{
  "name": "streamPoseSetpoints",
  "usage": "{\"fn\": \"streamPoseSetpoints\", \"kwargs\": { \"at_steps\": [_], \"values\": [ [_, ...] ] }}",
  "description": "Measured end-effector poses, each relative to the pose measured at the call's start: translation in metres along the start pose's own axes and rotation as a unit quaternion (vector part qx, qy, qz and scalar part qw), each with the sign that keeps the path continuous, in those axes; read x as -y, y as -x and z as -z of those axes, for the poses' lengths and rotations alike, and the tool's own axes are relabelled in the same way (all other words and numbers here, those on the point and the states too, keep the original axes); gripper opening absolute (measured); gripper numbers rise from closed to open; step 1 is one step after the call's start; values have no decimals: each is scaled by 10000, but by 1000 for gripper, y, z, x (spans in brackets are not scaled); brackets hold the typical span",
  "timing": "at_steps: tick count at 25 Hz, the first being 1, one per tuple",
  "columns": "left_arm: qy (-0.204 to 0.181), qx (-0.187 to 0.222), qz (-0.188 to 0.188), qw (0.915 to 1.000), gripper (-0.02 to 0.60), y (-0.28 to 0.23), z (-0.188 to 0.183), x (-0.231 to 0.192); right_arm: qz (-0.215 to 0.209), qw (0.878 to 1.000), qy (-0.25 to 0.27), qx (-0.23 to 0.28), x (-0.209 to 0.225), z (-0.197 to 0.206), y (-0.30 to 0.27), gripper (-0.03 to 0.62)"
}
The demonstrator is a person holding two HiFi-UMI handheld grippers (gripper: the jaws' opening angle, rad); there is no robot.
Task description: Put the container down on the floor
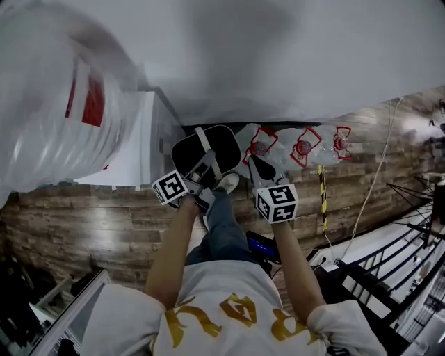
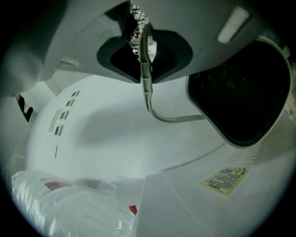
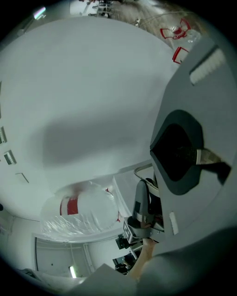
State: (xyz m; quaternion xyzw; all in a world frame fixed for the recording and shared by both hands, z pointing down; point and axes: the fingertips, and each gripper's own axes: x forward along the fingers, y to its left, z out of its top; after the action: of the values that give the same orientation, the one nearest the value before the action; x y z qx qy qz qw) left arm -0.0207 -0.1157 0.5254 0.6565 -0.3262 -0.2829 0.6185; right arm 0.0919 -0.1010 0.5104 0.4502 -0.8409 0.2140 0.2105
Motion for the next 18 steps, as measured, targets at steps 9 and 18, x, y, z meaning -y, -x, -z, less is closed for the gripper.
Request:
{"fn": "streamPoseSetpoints", "kwargs": {
  "at_steps": [9,18],
  "values": [
    [-163,48,-606,9980,74,0,-24,-46,-426,9982,-2,-418,-1,13,-31,23],
    [-277,57,-1035,9942,74,-5,-30,-106,-951,9936,-177,-583,-1,36,-84,23]
  ]
}}
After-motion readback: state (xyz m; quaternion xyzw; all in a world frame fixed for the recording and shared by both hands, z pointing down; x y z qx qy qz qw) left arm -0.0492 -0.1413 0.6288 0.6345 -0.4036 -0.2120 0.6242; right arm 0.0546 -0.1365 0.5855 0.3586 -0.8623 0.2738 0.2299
